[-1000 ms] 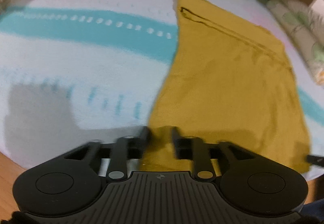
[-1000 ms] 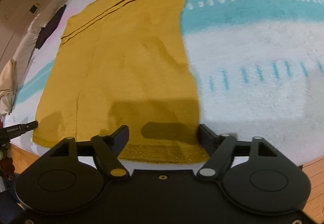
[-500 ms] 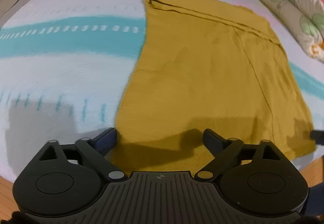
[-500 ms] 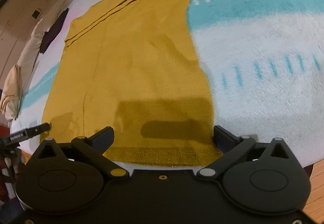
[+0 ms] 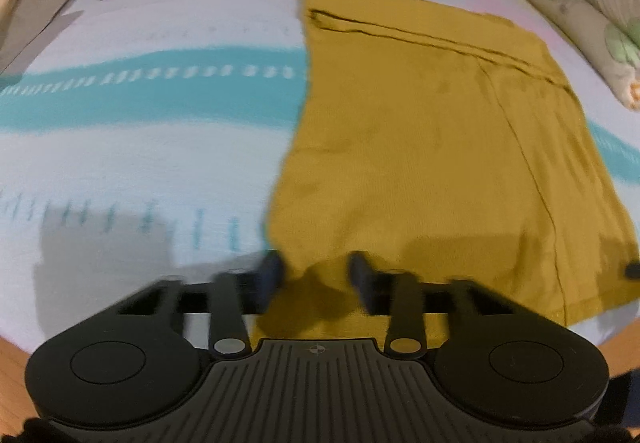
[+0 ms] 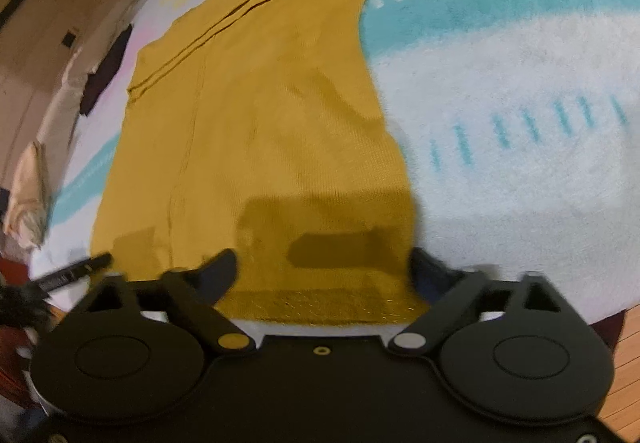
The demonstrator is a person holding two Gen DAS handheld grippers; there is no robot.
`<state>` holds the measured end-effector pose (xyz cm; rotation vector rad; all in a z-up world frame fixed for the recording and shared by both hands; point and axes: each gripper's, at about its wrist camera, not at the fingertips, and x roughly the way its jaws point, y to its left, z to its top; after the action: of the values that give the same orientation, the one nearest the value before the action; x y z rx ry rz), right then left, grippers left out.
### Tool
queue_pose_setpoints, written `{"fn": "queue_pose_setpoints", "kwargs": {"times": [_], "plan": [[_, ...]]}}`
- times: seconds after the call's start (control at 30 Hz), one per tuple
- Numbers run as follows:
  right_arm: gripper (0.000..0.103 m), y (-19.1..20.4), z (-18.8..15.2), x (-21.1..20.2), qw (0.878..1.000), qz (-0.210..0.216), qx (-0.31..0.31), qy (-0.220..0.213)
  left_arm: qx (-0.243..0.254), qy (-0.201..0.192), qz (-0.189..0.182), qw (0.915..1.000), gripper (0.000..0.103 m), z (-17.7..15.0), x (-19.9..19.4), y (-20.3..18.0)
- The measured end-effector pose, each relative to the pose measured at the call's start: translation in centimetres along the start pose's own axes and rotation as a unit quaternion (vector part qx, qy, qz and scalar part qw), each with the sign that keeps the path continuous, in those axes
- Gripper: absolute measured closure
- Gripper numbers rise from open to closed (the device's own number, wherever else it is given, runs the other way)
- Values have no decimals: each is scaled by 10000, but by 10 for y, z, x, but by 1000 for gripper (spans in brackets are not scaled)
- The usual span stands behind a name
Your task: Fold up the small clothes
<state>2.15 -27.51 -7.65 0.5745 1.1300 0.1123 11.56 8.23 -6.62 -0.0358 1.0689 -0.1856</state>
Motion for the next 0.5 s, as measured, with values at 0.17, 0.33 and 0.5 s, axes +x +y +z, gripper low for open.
{"fn": "queue_pose_setpoints", "kwargs": {"times": [0.17, 0.33, 0.5], "plan": [[86, -13, 2, 0, 9985, 386, 376, 128, -274, -136, -366, 9989, 96, 4, -8, 5], [86, 0, 11, -21, 9964, 666, 103, -519, -444, -598, -532, 9958, 96, 22, -21, -1], [86, 5, 31, -42, 9864, 1079, 306, -1203, -850, -951, -759, 9889, 96, 52, -36, -1]]}}
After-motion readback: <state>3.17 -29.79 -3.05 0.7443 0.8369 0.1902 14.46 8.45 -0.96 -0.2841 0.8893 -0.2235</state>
